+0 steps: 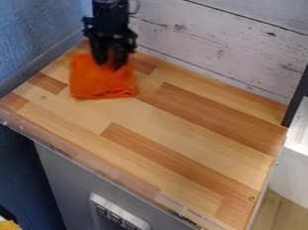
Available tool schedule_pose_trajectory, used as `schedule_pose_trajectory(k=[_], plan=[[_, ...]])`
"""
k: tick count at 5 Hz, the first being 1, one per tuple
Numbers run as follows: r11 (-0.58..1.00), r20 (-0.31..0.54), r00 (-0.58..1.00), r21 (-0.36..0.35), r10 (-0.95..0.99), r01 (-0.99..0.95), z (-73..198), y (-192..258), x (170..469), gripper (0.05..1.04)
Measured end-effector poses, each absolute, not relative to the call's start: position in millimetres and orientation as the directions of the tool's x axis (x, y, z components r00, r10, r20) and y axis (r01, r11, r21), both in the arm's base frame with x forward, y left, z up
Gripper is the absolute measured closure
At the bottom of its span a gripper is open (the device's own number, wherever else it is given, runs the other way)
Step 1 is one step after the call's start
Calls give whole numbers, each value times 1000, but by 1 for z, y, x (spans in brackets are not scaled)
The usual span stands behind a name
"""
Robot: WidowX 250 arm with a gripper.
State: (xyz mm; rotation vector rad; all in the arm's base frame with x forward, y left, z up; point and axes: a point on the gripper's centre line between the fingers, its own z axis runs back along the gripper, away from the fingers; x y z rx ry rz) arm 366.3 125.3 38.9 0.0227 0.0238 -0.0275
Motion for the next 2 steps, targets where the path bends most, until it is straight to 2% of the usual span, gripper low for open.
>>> schedule_pose_trajectory(k=[1, 2], plan=[[999, -42, 998, 29, -39, 41, 47, 100, 369, 89], [998, -15, 999, 39, -44, 45, 61, 80, 371, 83]])
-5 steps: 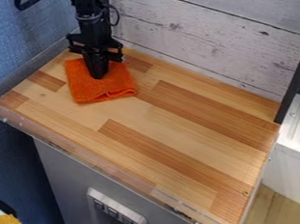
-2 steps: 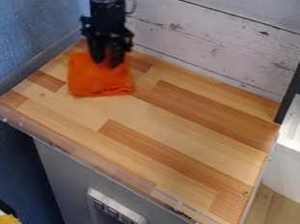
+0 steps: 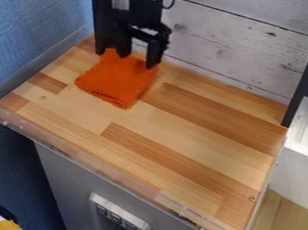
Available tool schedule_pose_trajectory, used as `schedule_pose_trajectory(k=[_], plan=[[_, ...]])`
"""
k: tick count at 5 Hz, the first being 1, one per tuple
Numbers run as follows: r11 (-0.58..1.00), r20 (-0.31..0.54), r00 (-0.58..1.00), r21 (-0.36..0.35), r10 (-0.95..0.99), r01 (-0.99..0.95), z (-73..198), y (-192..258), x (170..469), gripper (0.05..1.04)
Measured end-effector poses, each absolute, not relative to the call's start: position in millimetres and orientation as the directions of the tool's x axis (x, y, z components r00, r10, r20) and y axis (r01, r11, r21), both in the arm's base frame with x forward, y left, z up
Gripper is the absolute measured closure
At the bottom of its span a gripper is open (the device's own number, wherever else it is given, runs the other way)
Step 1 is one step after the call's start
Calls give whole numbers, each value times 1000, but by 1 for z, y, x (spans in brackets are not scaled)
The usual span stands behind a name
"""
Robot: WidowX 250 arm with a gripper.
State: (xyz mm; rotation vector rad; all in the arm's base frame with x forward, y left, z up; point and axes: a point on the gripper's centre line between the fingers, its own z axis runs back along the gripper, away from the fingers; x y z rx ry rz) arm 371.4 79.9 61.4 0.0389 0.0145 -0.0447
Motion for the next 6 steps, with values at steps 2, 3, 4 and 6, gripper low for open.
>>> schedule_pose_trajectory(k=[2, 3, 4, 6], plan=[[999, -8, 999, 22, -32, 32, 76, 44, 367, 85], [1000, -15, 1000, 9, -21, 21, 79, 33, 368, 84], [1000, 3, 1000, 2, -10, 10, 90, 27, 375, 84], [1000, 36, 999, -5, 4, -3, 106, 21, 385, 84]])
